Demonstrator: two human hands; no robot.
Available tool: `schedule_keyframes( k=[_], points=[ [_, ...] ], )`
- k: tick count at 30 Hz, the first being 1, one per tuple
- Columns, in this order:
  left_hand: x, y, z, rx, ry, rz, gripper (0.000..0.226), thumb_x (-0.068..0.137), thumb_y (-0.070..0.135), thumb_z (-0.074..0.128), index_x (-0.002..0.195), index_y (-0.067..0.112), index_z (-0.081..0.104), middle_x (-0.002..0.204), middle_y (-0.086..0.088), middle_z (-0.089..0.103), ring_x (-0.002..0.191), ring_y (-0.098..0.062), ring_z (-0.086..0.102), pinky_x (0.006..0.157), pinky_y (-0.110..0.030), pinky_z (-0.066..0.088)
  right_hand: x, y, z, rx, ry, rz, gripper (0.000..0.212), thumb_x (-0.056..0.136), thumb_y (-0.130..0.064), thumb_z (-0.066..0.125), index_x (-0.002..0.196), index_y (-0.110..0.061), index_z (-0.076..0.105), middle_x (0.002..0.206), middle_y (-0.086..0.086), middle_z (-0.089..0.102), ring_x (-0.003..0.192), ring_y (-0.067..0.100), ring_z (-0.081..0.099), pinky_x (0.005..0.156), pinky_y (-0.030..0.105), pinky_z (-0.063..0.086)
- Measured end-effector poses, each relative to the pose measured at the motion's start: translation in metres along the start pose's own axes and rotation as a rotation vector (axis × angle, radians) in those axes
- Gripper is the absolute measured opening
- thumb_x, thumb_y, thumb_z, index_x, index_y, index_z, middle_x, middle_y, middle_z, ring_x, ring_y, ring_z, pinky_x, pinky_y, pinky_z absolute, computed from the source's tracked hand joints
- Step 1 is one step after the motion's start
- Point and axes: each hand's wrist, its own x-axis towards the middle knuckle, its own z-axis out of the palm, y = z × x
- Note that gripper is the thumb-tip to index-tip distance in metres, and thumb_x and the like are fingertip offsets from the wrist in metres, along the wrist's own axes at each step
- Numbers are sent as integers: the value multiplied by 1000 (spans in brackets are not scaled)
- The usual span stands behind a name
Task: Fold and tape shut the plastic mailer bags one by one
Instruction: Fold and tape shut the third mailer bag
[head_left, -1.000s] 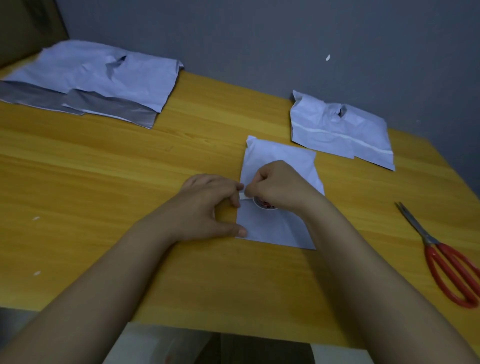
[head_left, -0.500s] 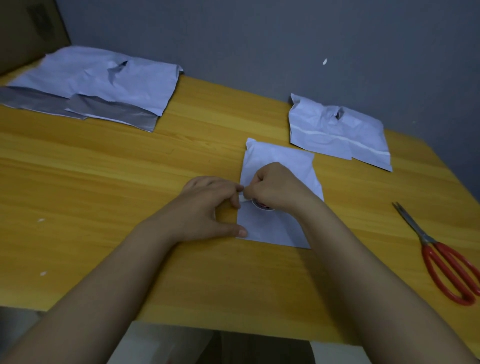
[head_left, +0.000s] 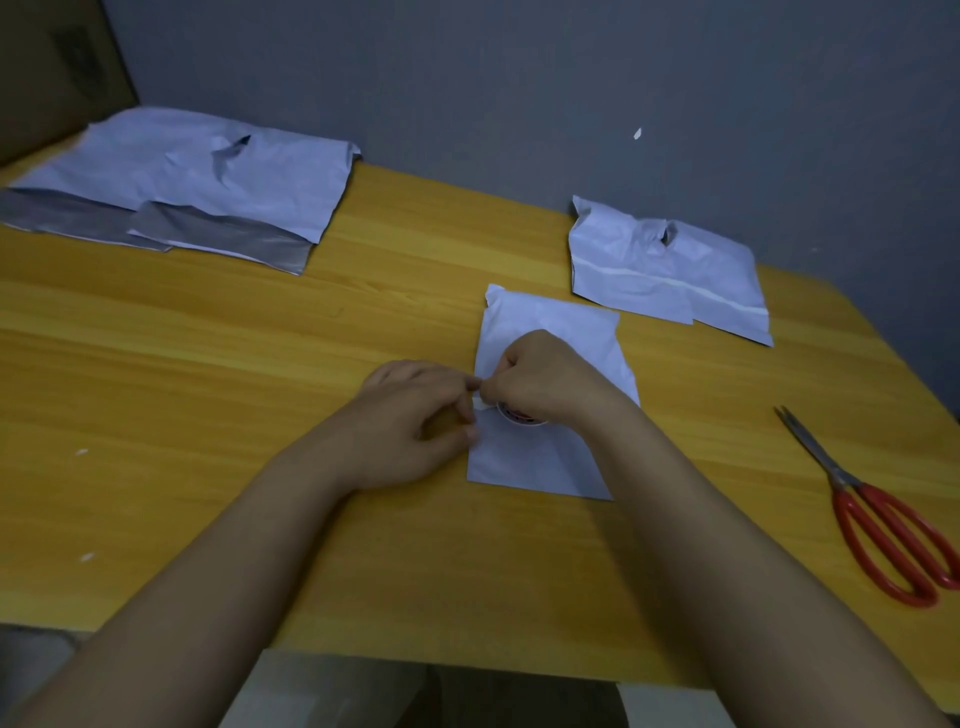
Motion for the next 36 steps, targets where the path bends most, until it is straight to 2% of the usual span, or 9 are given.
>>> schedule_keyframes(
  k=[2, 4, 7, 10, 13, 18, 24, 33, 36],
  points=[
    [1, 1, 0, -26, 14, 13, 28, 80, 52, 39, 90, 34, 59, 119, 27, 51, 124, -2, 41, 104, -30, 28, 0, 0, 0, 1, -5, 7, 23, 82, -22, 68, 71, -5, 56, 72, 14, 55, 69, 24, 54, 62, 31, 40],
    [2, 1, -1, -31, 38, 54, 34, 83, 45, 39, 88, 24, 64, 119, 15, 61, 120, -4, 47, 100, -33, 36, 1, 0, 0, 7, -9, 17, 26, 81, -21, 69, 68, -7, 52, 69, 13, 53, 67, 23, 52, 61, 31, 39],
    [3, 2, -3, -12, 47, 65, 42, 86, 44, 38, 89, 17, 70, 120, 4, 64, 113, -10, 54, 95, -33, 41, 0, -1, 0, -6, -10, 26, 34, 81, -21, 69, 60, -9, 46, 63, 9, 49, 61, 20, 49, 60, 31, 38],
    [2, 3, -4, -14, 56, 53, 45, 87, 44, 37, 97, 17, 72, 118, 5, 65, 108, -12, 57, 94, -32, 43, 0, -1, 0, -2, -12, 33, 40, 80, -19, 69, 54, -11, 41, 55, 5, 42, 52, 17, 42, 55, 28, 35],
    [2, 4, -5, -15, 71, 66, 41, 89, 39, 39, 105, 18, 70, 111, 8, 67, 102, -12, 60, 90, -33, 46, 0, -1, 0, 6, -19, 51, 37, 79, -18, 71, 54, -11, 43, 55, 5, 44, 52, 17, 44, 54, 27, 35],
    [0, 4, -5, 15, 54, 53, 47, 87, 43, 36, 110, 22, 71, 117, 11, 64, 108, -10, 56, 92, -32, 45, 1, -1, 0, 4, -17, 48, 37, 78, -18, 71, 55, -11, 43, 56, 5, 43, 54, 18, 44, 56, 28, 36],
    [0, 2, -3, 51, 50, 101, 44, 88, 40, 40, 114, 22, 70, 116, 7, 63, 106, -14, 56, 87, -34, 47, 2, 0, 0, 16, -34, 55, 38, 80, -18, 69, 55, -11, 42, 55, 6, 41, 52, 18, 42, 57, 29, 35],
    [-1, 3, -1, 188, 66, 133, 41, 88, 35, 41, 112, 22, 71, 111, -1, 63, 103, -21, 57, 82, -35, 48, 5, 0, 1, -14, -36, 62, 39, 80, -18, 68, 55, -12, 38, 55, 5, 38, 51, 18, 40, 53, 28, 32],
    [-1, 6, 0, 249, 101, 114, 41, 87, 36, 40, 108, 23, 73, 106, 0, 62, 100, -22, 57, 76, -34, 49, 5, 0, 1, -43, -28, 58, 39, 79, -19, 69, 56, -13, 37, 56, 4, 37, 53, 18, 40, 51, 28, 30]
  ],
)
